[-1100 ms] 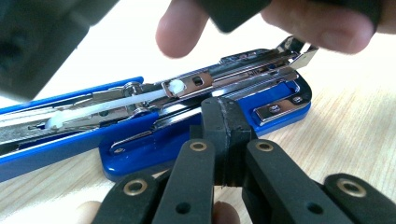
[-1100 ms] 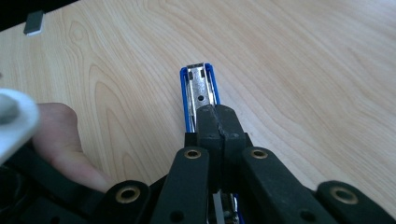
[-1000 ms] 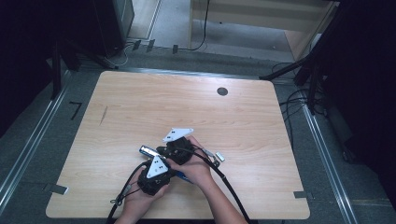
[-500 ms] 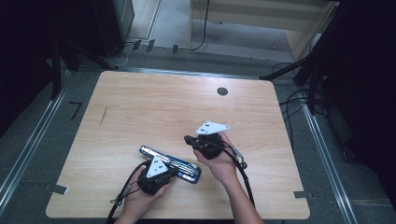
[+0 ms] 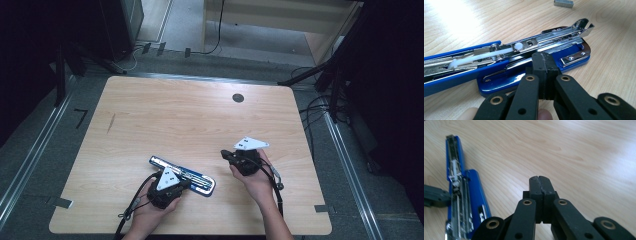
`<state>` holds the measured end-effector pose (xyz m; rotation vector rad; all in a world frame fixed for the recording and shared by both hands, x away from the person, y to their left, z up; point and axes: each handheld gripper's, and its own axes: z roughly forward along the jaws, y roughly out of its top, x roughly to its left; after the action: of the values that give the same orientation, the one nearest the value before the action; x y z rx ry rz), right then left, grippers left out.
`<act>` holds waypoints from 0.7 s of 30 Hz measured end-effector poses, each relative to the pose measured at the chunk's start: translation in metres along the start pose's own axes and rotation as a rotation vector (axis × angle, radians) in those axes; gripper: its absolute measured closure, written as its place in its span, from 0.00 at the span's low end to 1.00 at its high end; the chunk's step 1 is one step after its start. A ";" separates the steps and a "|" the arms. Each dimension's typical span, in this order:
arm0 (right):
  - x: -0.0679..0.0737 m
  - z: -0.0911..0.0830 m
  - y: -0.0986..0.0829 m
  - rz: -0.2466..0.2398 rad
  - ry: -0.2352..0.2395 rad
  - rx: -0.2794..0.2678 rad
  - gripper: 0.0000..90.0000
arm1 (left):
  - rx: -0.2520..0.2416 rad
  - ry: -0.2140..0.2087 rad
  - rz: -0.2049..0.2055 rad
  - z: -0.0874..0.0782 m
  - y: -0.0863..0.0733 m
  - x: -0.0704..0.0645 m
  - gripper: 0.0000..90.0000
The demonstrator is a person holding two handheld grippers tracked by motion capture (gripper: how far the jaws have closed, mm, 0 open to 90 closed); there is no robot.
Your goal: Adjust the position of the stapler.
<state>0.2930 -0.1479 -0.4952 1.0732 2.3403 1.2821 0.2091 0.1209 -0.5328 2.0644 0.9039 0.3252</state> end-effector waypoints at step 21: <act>-0.022 -0.020 -0.046 0.079 -0.086 -0.004 0.74 | 0.001 0.001 0.000 0.000 0.000 0.000 1.00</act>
<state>0.2758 -0.1913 -0.5239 1.2065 2.2518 1.2410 0.2089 0.1209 -0.5327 2.0655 0.9047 0.3256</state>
